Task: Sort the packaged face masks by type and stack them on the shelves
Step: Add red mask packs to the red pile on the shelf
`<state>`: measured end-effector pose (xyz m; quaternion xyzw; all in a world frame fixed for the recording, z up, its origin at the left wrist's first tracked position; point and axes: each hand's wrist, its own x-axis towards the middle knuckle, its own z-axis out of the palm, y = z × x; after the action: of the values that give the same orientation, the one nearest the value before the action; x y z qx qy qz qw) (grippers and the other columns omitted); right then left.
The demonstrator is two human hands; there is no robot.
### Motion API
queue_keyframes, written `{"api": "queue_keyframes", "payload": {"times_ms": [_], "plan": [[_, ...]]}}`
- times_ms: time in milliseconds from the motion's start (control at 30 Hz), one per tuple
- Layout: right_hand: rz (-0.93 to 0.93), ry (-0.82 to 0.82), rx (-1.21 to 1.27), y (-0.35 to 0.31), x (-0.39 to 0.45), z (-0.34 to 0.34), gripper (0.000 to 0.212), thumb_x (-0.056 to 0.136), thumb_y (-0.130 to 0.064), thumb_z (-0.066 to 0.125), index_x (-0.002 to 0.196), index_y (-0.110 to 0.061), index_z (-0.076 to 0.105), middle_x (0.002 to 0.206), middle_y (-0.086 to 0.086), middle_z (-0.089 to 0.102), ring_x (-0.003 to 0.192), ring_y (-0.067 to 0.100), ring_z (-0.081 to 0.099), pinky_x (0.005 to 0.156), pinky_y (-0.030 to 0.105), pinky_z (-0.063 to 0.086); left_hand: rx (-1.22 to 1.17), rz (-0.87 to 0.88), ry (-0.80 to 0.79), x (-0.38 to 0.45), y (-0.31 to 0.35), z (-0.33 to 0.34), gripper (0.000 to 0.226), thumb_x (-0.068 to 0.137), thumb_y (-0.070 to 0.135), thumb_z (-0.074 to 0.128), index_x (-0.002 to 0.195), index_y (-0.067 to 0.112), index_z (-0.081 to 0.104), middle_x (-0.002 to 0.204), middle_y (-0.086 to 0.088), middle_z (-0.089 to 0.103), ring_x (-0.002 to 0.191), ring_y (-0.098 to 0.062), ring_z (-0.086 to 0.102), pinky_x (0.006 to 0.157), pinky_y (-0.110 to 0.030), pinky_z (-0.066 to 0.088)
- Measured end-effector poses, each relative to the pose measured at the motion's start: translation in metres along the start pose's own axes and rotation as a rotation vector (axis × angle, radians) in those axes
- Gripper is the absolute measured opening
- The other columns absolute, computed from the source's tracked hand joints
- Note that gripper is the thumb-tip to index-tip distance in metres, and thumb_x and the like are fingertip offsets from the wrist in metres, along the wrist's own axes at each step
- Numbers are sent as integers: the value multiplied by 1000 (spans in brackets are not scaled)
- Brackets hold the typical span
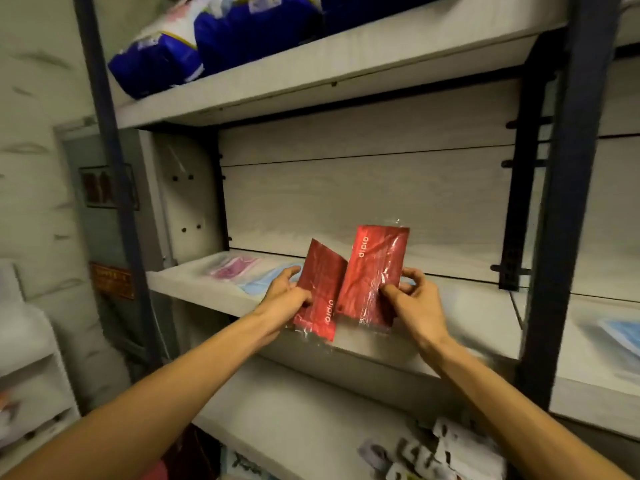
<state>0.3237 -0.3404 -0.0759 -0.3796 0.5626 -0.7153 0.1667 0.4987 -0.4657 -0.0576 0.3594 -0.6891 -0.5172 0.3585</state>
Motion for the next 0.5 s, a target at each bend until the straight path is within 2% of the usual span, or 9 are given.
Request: {"api": "queue_keyframes", "payload": {"times_ms": [133,200,233,300,367,500], "plan": [[69,28,-88,15,45,14,28,91,1,65,118,-6,59,83,11,75,65,21,69,59,35,58,123,90,-83,56,-8,1,76,85,-15,55,151,18,34,103,-6,72,77,-12,73,61,-23,58],[92,12,-185,22,59,17,31,90,-3,68,119,-7,60,86,12,76,73,25,73,72,45,62,165,127,-145,77,-15,4,76,86,-16,55,151,17,32,105,-2,72,78,-5,73,63,-20,56],[89,5,-241,25,63,18,31,89,-5,70,118,-8,62,86,9,76,77,23,74,78,46,62,191,141,-170,87,-19,7,77,87,-15,54,152,17,30,110,-2,72,84,-6,74,68,-21,58],[59,-4,-398,32,70,17,29,87,-11,72,115,-14,65,91,2,76,83,19,74,84,44,61,247,160,-198,102,-28,15,76,90,-11,55,155,14,27,132,-7,65,113,-16,68,94,-34,57],[33,-33,-618,34,76,17,30,84,-22,73,114,-22,68,101,-3,76,92,17,72,87,42,60,305,160,-215,115,-34,21,73,95,1,59,158,13,24,143,-8,55,132,-25,55,110,-43,47],[40,-75,-1027,38,86,24,33,82,-40,73,110,-23,71,114,6,69,109,25,61,93,42,54,544,205,-228,127,-43,25,70,103,41,52,161,21,18,164,-6,32,149,-25,34,121,-37,30]]}}
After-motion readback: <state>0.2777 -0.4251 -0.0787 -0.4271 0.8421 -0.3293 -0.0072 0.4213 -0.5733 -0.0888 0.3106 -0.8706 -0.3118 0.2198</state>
